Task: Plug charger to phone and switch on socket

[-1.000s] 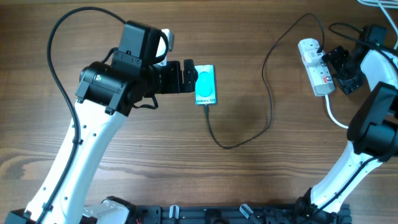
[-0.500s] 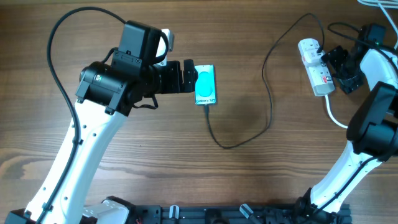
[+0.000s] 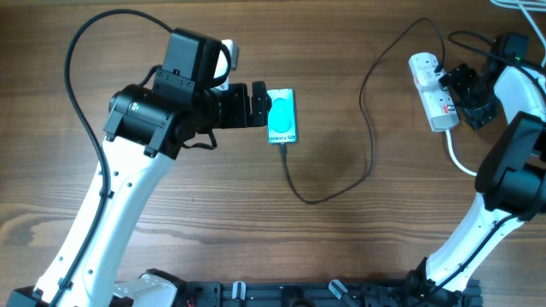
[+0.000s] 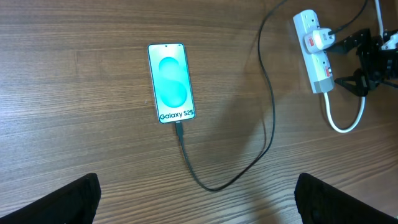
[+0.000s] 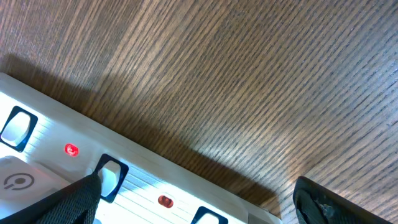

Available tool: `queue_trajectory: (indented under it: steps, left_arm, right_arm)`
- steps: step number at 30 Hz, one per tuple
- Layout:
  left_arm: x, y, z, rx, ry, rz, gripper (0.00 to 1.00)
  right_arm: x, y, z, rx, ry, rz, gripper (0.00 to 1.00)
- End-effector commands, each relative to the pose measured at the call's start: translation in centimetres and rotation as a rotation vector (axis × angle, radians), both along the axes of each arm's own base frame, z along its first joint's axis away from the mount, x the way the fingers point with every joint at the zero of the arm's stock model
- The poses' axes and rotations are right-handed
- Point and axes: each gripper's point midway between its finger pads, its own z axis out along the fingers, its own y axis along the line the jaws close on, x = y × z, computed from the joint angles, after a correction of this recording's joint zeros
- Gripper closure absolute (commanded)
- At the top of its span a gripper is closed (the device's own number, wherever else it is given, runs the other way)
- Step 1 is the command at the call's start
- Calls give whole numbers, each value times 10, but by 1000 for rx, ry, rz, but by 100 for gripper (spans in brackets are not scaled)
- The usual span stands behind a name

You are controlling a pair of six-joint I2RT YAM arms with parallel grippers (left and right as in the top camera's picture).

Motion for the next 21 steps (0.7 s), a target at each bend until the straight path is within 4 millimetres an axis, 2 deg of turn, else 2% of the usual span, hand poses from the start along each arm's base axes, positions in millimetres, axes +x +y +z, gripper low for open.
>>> queue_trajectory:
  steps: [1,6,10,14,18,21]
  left_arm:
    - [0,3,0,3,0,17,0]
    - [0,3,0,3,0,17,0]
    - [0,3,0,3,0,17,0]
    - [0,3,0,3,0,17,0]
    - [0,3,0,3,0,17,0]
    - [0,3,0,3,0,17,0]
  right_arm:
    - [-6,30,-19,73,61,86,0]
    - [-8,14,24,49,20,25,0]
    - [-22,-6,68,-4,-15,-85,0]
    - [-38,-17,115,-28,-79,-123,1]
    - [-60,-14,154,-28,-117,-134,0]
    - [-79,1,183,-10,-136,-119,0]
